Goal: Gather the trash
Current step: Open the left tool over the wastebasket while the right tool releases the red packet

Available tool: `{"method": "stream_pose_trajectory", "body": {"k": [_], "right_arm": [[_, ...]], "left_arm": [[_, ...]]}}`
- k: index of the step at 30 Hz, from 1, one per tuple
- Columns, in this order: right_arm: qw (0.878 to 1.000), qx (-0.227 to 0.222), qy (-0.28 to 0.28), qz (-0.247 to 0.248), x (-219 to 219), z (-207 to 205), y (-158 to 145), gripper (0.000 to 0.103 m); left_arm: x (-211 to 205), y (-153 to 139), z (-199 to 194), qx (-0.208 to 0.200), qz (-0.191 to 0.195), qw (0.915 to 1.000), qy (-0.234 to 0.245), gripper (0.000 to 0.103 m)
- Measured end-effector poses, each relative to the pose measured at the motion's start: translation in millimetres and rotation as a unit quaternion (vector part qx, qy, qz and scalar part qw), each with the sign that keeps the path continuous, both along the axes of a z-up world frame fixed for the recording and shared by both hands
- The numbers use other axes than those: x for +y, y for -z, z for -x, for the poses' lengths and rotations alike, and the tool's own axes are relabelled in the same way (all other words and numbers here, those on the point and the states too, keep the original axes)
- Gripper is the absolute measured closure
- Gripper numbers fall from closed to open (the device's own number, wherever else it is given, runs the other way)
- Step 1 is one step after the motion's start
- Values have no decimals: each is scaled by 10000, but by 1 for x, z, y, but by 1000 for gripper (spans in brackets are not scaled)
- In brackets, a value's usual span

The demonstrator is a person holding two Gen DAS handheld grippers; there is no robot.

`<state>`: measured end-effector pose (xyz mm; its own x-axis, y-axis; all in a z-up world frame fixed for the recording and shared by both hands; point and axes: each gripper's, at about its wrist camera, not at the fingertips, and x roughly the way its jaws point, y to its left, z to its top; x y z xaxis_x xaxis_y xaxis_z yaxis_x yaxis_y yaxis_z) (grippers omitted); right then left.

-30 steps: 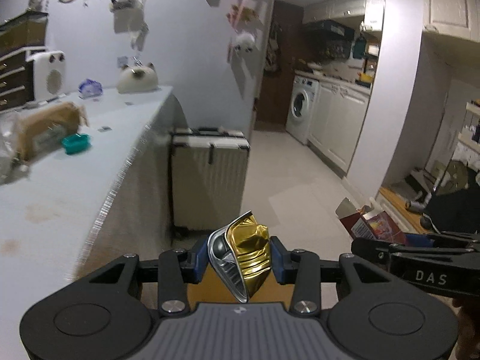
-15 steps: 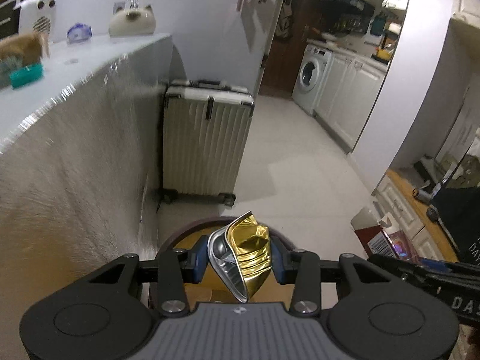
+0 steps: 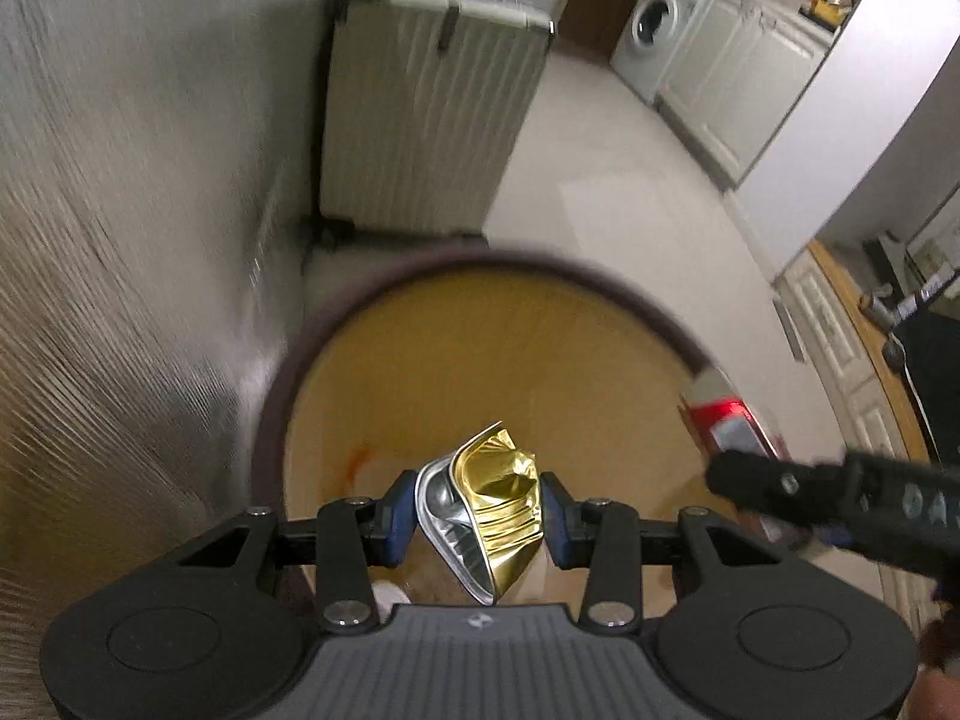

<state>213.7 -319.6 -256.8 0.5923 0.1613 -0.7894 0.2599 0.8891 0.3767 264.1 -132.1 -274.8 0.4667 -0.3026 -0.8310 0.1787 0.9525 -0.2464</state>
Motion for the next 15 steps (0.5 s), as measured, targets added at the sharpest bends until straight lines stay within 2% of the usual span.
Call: {"method": "stream_pose_trajectory", "body": {"k": [2,4,5,7,12,15], "right_arm": [[9998,131,22,123,6,-5,12,49],[9997,217,-21,94,9,-8,22,49],[9997,234,-34,86,11,-10,25,49],[9993,241,-136,257,17,-14,25,49],[9985,122,-384,380,24,-26,18,49],[9983,30,-446,377,25,-29,15,49]], "left_arm": [[-1,13,0,208,12,9997,106,60],[-5,16,2,206,-155,9994,244,60],[-7,15,2,206,-111,9992,322,60],[-9,17,5,314,98,9981,521,60],[-26,23,14,455,217,9916,1192,60],[-29,30,16,591,261,9885,1371,60]]}}
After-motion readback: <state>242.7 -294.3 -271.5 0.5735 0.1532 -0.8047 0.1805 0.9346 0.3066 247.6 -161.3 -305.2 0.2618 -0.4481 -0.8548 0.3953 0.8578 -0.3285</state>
